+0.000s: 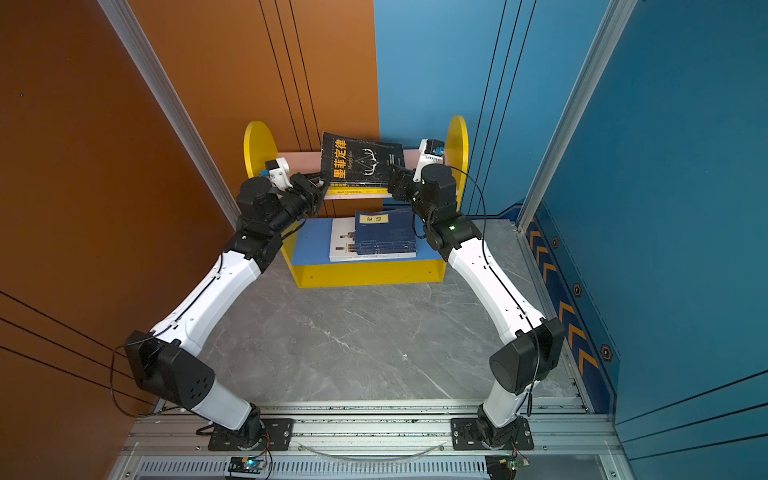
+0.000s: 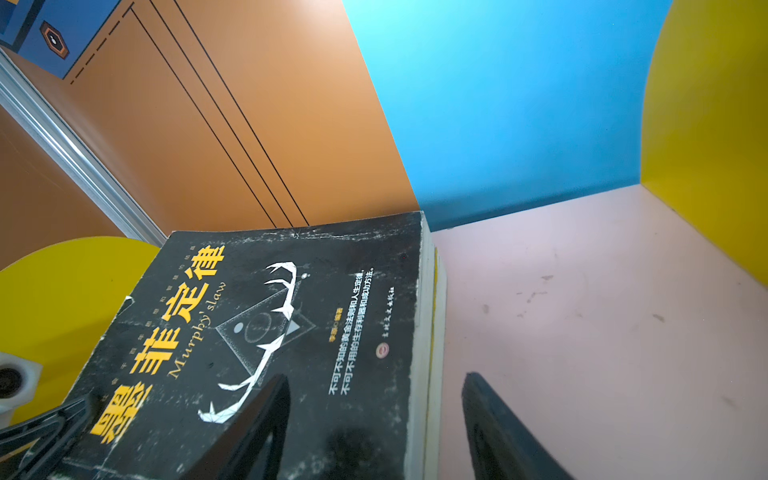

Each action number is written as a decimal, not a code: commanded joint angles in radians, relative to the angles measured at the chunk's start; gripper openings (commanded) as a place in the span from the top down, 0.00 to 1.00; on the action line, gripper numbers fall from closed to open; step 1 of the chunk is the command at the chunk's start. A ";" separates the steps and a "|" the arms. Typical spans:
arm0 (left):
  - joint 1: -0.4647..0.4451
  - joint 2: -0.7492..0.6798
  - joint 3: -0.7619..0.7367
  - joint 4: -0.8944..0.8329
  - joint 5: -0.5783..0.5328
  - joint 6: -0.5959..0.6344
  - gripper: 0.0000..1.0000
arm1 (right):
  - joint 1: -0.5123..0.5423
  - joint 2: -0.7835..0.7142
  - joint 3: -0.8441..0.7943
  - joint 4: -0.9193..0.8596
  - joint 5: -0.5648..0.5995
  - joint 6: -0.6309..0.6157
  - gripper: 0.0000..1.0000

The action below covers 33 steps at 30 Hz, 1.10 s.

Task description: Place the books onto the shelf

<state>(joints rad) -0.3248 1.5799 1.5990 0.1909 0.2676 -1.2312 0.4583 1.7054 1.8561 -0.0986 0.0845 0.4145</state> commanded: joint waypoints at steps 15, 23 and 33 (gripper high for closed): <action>0.016 -0.058 0.004 -0.005 -0.043 0.075 0.54 | 0.013 0.002 -0.067 -0.027 0.182 -0.105 0.40; 0.055 -0.130 -0.045 -0.073 -0.095 0.148 0.34 | 0.011 -0.016 -0.098 -0.016 0.167 -0.102 0.40; 0.081 -0.198 -0.080 -0.133 -0.018 0.376 0.28 | 0.009 -0.021 -0.068 -0.013 0.100 -0.094 0.32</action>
<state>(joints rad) -0.2485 1.4132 1.5360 0.0803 0.2028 -0.9737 0.4740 1.6905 1.7901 -0.0418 0.2131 0.3344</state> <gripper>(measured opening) 0.713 0.669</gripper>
